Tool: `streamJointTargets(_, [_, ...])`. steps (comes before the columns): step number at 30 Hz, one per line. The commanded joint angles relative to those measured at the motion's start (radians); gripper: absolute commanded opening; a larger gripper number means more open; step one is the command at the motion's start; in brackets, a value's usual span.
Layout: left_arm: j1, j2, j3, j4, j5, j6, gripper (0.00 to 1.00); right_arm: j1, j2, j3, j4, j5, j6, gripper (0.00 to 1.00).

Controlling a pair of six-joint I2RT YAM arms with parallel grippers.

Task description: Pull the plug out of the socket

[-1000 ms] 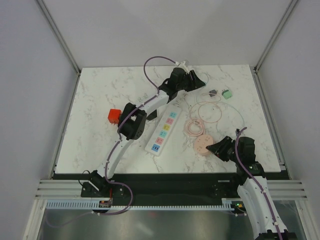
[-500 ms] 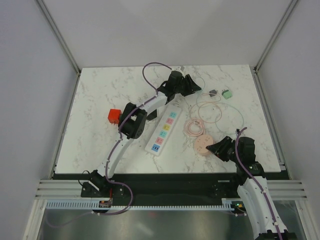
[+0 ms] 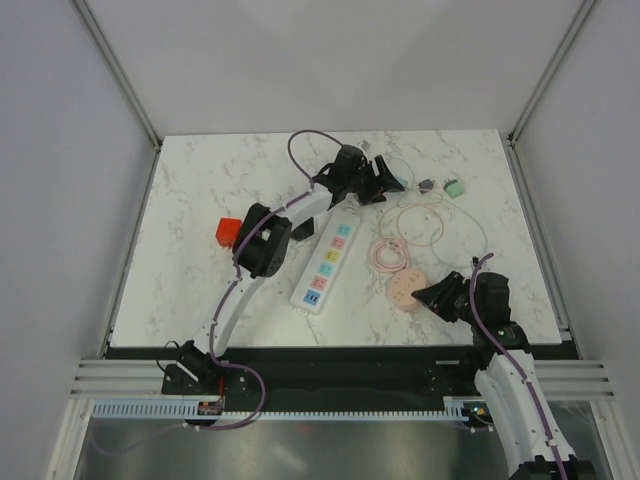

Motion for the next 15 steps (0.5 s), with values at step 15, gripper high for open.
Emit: streamJointTargets(15, [0.013,-0.507,-0.252,-0.136,0.049,0.248,0.8,0.001,0.013,-0.004,-0.014,0.031,0.015,0.0])
